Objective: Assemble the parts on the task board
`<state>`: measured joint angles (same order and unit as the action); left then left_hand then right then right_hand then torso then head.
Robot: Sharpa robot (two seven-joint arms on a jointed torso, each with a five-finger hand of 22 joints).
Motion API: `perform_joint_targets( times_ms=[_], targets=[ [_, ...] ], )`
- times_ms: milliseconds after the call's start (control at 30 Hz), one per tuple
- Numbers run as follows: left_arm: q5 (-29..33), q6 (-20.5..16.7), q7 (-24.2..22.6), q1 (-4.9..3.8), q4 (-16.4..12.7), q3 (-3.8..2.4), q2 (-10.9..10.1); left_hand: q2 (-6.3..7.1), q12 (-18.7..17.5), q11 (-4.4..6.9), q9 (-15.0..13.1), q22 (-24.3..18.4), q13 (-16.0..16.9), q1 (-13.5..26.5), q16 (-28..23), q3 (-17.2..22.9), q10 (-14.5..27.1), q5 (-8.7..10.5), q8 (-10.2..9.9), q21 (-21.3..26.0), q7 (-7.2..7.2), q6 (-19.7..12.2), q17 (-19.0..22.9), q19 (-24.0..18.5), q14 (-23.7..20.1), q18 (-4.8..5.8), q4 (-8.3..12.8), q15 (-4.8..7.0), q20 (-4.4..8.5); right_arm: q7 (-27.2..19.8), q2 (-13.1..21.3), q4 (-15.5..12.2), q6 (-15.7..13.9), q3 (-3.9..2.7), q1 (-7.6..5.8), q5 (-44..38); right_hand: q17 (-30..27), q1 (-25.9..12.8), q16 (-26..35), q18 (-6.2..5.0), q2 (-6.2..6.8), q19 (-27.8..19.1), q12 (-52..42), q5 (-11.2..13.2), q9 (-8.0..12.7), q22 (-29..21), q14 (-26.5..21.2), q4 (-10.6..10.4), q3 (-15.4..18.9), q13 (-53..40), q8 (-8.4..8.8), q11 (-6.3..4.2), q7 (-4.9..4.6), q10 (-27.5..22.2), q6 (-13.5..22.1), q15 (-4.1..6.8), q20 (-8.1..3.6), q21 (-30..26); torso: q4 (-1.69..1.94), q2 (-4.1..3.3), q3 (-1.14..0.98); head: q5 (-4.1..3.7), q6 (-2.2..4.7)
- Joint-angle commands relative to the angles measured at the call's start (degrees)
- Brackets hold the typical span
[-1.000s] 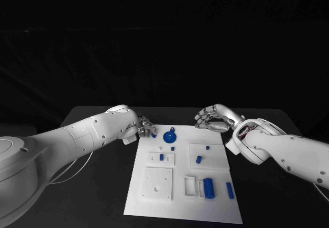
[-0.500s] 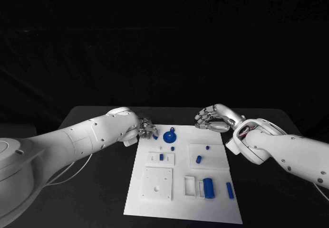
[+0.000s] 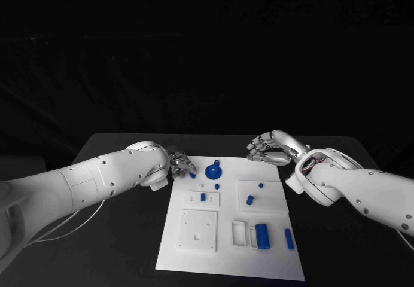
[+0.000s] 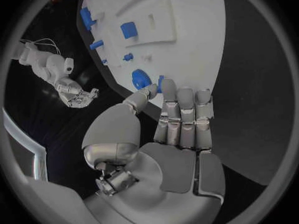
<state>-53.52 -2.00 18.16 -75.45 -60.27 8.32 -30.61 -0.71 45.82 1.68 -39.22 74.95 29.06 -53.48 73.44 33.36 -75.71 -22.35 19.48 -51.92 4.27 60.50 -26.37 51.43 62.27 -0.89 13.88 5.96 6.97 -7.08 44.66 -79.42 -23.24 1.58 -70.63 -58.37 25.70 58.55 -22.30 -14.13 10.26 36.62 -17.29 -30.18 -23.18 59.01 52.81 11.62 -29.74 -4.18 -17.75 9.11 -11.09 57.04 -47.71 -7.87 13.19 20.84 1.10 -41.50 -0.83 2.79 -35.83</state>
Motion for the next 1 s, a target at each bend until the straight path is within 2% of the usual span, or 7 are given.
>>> perform_joint_targets(
  times_ms=[33, 267, 600, 667, 700, 800, 1000],
  targets=[
    [0.7, -4.1, 0.0, -0.24, -2.6, -0.05, -1.4, 0.74, 0.2, 2.90, -4.1, 1.1, 0.1, 0.0, 0.3, 0.3, -3.5, -0.35, 4.3, -0.4, -2.74, 3.5, -0.1, 0.6, 3.0, -0.39, -0.1, 2.57, 6.15, -0.6, 0.1, -0.2, 0.2, -0.03, 0.02, 0.0, -0.1, 0.3, 0.3, 0.61, 0.24, -0.3, 0.3, -0.3, 0.1, 0.1, 0.1, 0.0, 0.2, 0.1, -0.02, -0.11, -0.10, 0.4, 0.4, -0.20, 0.02, -0.2, -0.02, 0.01, 0.00, 0.17, -0.04],
    [-0.6, -6.5, 0.9, -0.64, -9.2, -0.04, -5.8, 1.48, 0.5, 3.33, -4.7, 1.1, 0.5, 0.0, 0.7, 0.4, -4.7, -1.21, 4.6, -0.9, -3.20, 4.7, -0.5, 1.5, 4.1, -0.51, -0.4, 3.06, 6.63, -0.6, 0.3, -0.2, 0.2, -0.03, 0.02, 0.0, -0.1, 0.3, 0.4, 0.61, 0.26, -0.4, 0.4, -0.3, 0.1, 0.1, 0.1, 0.0, 0.2, 0.1, -0.02, -0.11, -0.10, 0.4, 0.4, -0.21, 0.03, -0.2, -0.03, 0.03, 0.00, 0.42, -0.11],
    [-1.3, -11.2, 2.0, -0.59, -15.8, 0.50, -9.6, 1.99, 0.6, 3.54, -5.0, 1.1, 0.9, -0.1, 0.8, 0.6, -5.2, -2.86, 4.5, -1.3, -3.41, 5.3, -0.8, 2.0, 4.8, -0.54, -0.5, 3.38, 6.97, -0.6, 0.6, -0.2, 0.2, -0.03, 0.02, 0.0, -0.1, 0.4, 0.4, 0.60, 0.30, -0.4, 0.5, -0.3, 0.1, 0.1, 0.1, 0.0, 0.2, 0.1, -0.02, -0.11, -0.11, 0.4, 0.4, -0.21, 0.04, -0.2, 0.05, 0.04, 0.03, 0.58, -0.27],
    [-1.5, -12.3, 2.4, -0.59, -17.3, 0.95, -10.4, 1.99, 0.6, 3.54, -5.0, 1.1, 0.9, -0.1, 0.8, 0.6, -5.2, -2.86, 4.5, -1.3, -3.41, 5.3, -0.8, 2.0, 4.8, -0.54, -0.5, 3.38, 6.97, -0.6, 0.6, -0.2, 0.2, -0.03, 0.02, 0.0, -0.1, 0.4, 0.4, 0.60, 0.30, -0.4, 0.5, -0.3, 0.1, 0.1, 0.1, 0.0, 0.2, 0.1, -0.02, -0.11, -0.11, 0.4, 0.4, -0.22, 0.04, -0.2, 0.03, 0.02, 0.06, 0.58, -0.27],
    [-1.7, -13.0, 2.4, -0.59, -18.1, 1.49, -10.9, 1.99, 0.6, 3.54, -5.0, 1.1, 0.9, -0.1, 0.8, 0.6, -5.2, -2.86, 4.5, -1.3, -3.41, 5.3, -0.8, 2.0, 4.8, -0.54, -0.5, 3.38, 6.97, -0.6, 0.6, -0.2, 0.2, -0.02, 0.02, 0.0, -0.1, 0.4, 0.4, 0.60, 0.30, -0.4, 0.5, -0.3, 0.1, 0.1, 0.1, 0.0, 0.2, 0.1, -0.02, -0.11, -0.11, 0.4, 0.4, -0.22, 0.04, -0.2, 0.03, 0.02, 0.05, 0.58, -0.27],
    [-1.8, -14.9, 2.6, -0.59, -20.0, 2.38, -11.8, 2.26, 0.8, 3.62, -5.1, 1.1, 1.1, -0.1, 0.9, 0.6, -5.4, -3.77, 4.5, -1.5, -3.50, 5.6, -1.0, 2.2, 5.0, -0.53, -0.6, 3.45, 7.06, -0.6, 0.7, -0.2, 0.2, -0.02, 0.02, 0.0, -0.1, 0.4, 0.4, 0.60, 0.31, -0.4, 0.5, -0.3, 0.1, 0.1, 0.1, 0.0, 0.2, 0.1, -0.02, -0.11, -0.11, 0.4, 0.4, -0.22, 0.04, -0.2, 0.04, 0.06, 0.00, 0.68, -0.41],
    [-1.9, -18.8, 2.8, -0.59, -23.5, 4.72, -13.5, 2.70, 1.1, 3.73, -5.1, 1.1, 1.5, 0.0, 1.0, 0.7, -5.6, -4.77, 4.4, -1.7, -3.63, 6.1, -1.2, 2.4, 5.3, -0.52, -1.0, 3.48, 7.20, -0.6, 0.8, -0.2, 0.3, -0.02, 0.02, 0.0, -0.1, 0.4, 0.4, 0.60, 0.32, -0.4, 0.5, -0.4, 0.1, 0.1, 0.1, 0.0, 0.2, 0.1, -0.03, -0.11, -0.11, 0.4, 0.4, -0.22, 0.05, -0.3, 0.02, 0.04, -0.01, 0.85, -0.60]
  ],
)
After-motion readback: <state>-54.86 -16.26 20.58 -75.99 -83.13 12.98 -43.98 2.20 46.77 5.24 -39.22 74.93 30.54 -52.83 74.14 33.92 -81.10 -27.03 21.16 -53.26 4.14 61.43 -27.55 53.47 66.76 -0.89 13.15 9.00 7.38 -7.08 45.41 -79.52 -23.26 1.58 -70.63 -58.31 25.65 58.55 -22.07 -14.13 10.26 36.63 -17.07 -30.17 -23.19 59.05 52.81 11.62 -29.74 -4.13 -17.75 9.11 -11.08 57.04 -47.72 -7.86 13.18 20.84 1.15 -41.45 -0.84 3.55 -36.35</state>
